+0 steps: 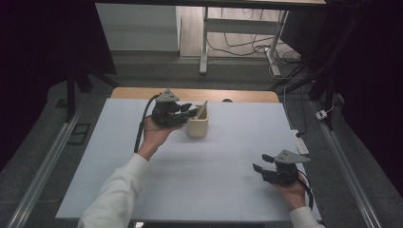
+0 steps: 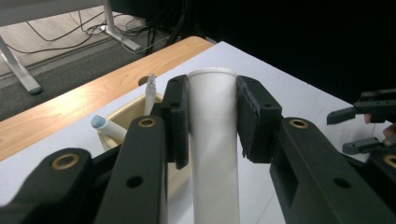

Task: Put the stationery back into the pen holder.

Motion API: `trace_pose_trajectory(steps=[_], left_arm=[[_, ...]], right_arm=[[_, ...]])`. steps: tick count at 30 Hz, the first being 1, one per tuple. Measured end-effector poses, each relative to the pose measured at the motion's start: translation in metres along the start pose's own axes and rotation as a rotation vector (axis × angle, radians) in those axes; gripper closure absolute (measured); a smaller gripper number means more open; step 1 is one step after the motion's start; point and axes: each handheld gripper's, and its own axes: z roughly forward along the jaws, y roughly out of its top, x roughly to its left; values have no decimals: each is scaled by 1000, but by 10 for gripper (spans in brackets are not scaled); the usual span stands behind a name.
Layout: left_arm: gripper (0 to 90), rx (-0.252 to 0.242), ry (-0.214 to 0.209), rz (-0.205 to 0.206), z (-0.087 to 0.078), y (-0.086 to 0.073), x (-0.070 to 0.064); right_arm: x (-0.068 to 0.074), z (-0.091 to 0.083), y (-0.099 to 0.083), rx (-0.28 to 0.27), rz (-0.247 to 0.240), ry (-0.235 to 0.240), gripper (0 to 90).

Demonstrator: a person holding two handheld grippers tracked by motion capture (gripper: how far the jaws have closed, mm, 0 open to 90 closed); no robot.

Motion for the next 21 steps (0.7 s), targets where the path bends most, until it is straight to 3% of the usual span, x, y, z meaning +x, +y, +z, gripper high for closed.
trace_pose_trajectory(steps=[9, 14, 17, 21], left_arm=[[658, -26, -2, -53, 4, 6, 13], [658, -13, 10, -34, 12, 10, 15], [658, 1, 25, 1, 15, 17, 16], [658, -14, 18, -1, 20, 23, 17]], right_arm=[[0, 0, 0, 3, -1, -2, 419], [0, 1, -1, 7, 2, 1, 419], [0, 1, -2, 6, 3, 2, 419], [-1, 2, -2, 10, 2, -1, 419]])
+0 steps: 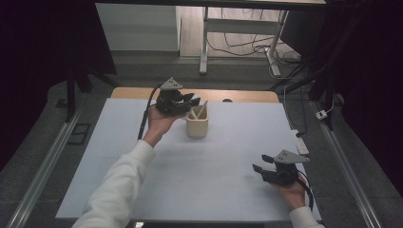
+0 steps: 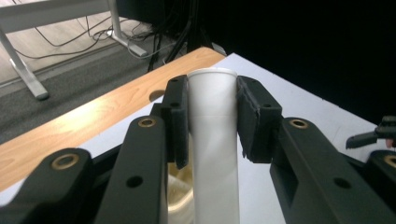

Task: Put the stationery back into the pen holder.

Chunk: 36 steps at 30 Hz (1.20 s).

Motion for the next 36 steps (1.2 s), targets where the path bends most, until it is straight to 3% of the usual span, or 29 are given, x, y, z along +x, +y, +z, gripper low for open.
trace_pose_trajectory(steps=[4, 7, 14, 30, 36], left_arm=[[657, -3, 1, -2, 6, 2, 3], [657, -33, -19, -45, 10, 0, 7], [657, -57, 1, -62, 25, -2, 13], [655, -47, 41, -86, 57, -8, 23], [656, -38, 44, -87, 61, -10, 23]], right_arm=[[0, 0, 0, -3, 4, 3, 419], [0, 0, 0, -4, 5, 4, 418], [-1, 0, -1, 1, 1, 4, 417], [-1, 1, -2, 9, 5, -5, 416], [-2, 0, -3, 7, 4, -1, 416]])
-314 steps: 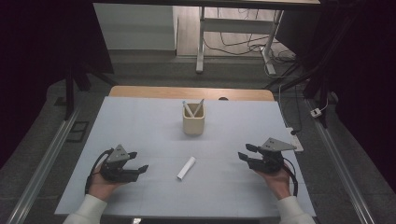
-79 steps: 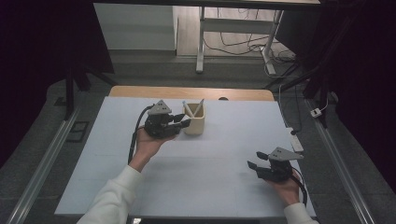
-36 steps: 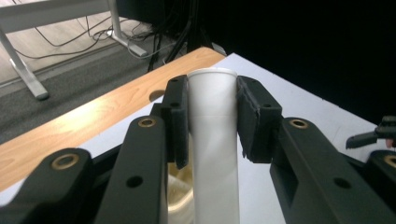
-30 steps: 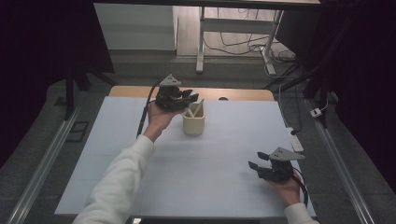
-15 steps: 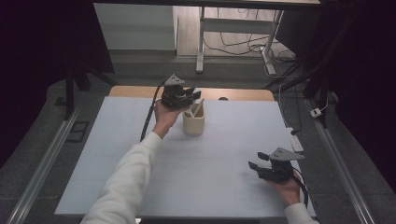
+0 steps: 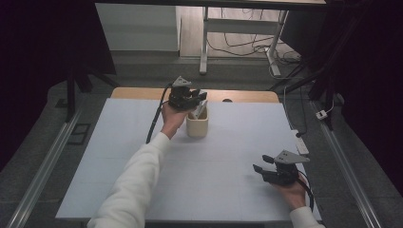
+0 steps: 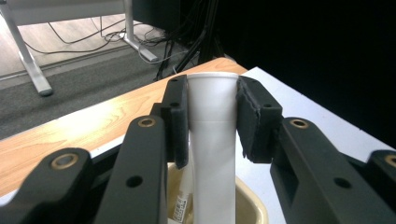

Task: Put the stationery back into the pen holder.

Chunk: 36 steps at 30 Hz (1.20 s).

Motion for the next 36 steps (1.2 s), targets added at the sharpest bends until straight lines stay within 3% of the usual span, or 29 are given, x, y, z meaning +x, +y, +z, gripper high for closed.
trace_pose_trajectory(steps=[5, 8, 12, 15, 25, 36], left_arm=[[648, 50, 5, 8, 3, -5, 2], [478, 69, 21, 43, 3, -6, 1], [428, 66, 6, 62, -3, -3, -2], [425, 89, 17, 111, -7, -3, -5], [426, 101, -41, 106, -26, -11, -10], [427, 129, -43, 172, -62, -34, -22]], right_arm=[[0, 0, 0, 1, 0, 0, 416], [0, 0, 0, -3, -1, 2, 416], [0, 0, 0, 0, -2, -1, 415], [0, 0, 0, 5, -5, -7, 416], [0, 0, 0, -1, -2, 2, 416], [-2, -4, 1, -25, 14, 14, 414]])
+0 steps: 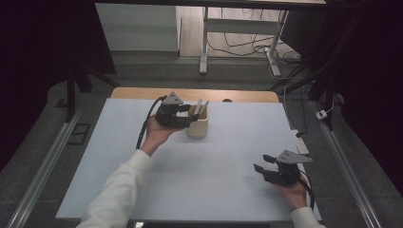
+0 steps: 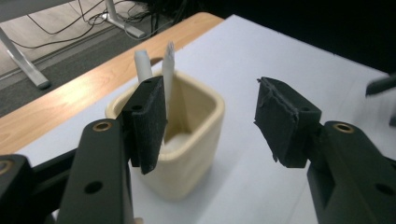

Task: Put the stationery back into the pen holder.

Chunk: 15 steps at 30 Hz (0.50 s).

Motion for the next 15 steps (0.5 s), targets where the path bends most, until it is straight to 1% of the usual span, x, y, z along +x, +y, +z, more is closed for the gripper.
trace_pose_trajectory(steps=[2, 4, 5, 6, 7, 9, 11, 13, 15], left_arm=[[419, 7, -13, -2, -8, -7, -3], [417, 6, -9, -1, -17, -14, -6], [414, 11, -14, -2, -21, -18, -7], [408, 17, -13, 3, -25, -22, -8], [406, 19, -9, 7, -29, -26, -9], [400, 16, -16, -4, -37, -33, -10], [392, 16, -10, -7, -45, -39, -12], [384, 14, -8, -7, -54, -45, -13], [378, 3, -8, -18, -62, -52, -15]], right_arm=[[0, -1, 0, -3, 0, 4, 414], [0, -1, 0, -1, 1, 7, 414], [0, -1, 0, -1, 0, 8, 414], [1, -1, -1, 0, -1, -1, 413], [1, -1, -1, 3, -1, 7, 413], [1, -1, -2, 8, -9, 11, 412], [2, -1, -3, 4, -9, 12, 412], [2, -2, -3, 12, -10, 11, 412], [2, -3, -4, 6, -9, 12, 412]])
